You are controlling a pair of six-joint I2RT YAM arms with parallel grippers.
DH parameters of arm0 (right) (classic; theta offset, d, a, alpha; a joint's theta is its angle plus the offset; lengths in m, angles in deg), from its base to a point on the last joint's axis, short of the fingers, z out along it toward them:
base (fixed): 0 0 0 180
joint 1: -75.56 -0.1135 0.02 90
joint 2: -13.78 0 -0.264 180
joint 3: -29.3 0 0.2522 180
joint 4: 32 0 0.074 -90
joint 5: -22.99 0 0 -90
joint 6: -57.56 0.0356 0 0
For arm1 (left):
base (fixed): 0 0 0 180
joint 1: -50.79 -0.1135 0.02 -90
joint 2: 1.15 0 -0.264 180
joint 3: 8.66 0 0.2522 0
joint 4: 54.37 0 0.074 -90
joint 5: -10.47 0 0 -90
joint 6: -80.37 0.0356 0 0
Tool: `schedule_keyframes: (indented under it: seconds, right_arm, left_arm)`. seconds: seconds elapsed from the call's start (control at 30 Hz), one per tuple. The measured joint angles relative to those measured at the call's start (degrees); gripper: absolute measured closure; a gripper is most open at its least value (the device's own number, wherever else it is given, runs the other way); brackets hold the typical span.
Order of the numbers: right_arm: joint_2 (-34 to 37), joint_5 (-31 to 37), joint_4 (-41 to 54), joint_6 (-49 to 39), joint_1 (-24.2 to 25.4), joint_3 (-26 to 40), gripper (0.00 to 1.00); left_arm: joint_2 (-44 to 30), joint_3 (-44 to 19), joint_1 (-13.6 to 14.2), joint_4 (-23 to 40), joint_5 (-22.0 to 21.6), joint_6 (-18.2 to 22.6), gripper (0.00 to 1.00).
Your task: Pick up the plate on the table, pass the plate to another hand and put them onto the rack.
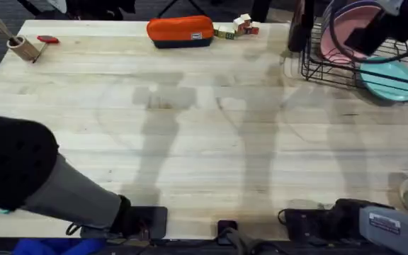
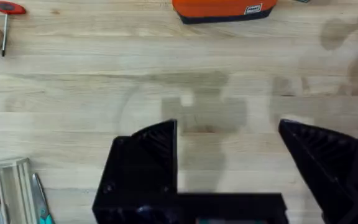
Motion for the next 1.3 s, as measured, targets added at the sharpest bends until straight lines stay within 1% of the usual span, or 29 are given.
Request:
schedule_keyframes:
  seconds: [0.17,0.33,0.47,0.6,0.73,0.83,0.93,1.03,1.3]
  right_arm:
    - [-4.24,-0.03,0.68,13.21,-4.08,0.00,0.007]
    - [-7.03,-0.02,3.32,23.23,-9.47,0.00,0.007]
    - [-7.67,-0.04,5.56,30.39,-13.89,0.00,0.007]
    - [-7.67,-0.05,6.99,40.56,-17.62,0.00,0.007]
    - [-7.67,-0.05,7.24,51.57,-20.29,0.00,0.007]
    - [-7.67,-0.05,7.31,58.22,-21.71,0.00,0.007]
    - [-7.67,-0.05,7.63,62.36,-22.84,0.00,0.007]
    - [-7.67,-0.08,8.68,64.42,-23.46,0.00,0.007]
    - [-7.67,-0.08,9.43,66.19,-23.54,0.00,0.007]
  left_arm:
    - [0.00,0.00,0.00,0.00,0.00,0.00,0.007]
    - [0.00,0.00,0.00,0.56,0.00,0.00,0.007]
    - [0.00,0.00,0.00,0.57,0.00,0.00,0.007]
    - [0.00,0.00,0.00,0.59,0.00,0.00,0.007]
    - [0.00,0.00,0.00,0.67,0.00,0.00,0.007]
    - [0.00,0.00,0.00,0.68,0.00,0.00,0.007]
    - [0.00,0.00,0.00,0.68,0.00,0.00,0.007]
    - [0.00,0.00,0.00,0.68,0.00,0.00,0.007]
    - [0.00,0.00,0.00,0.70,0.00,0.00,0.007]
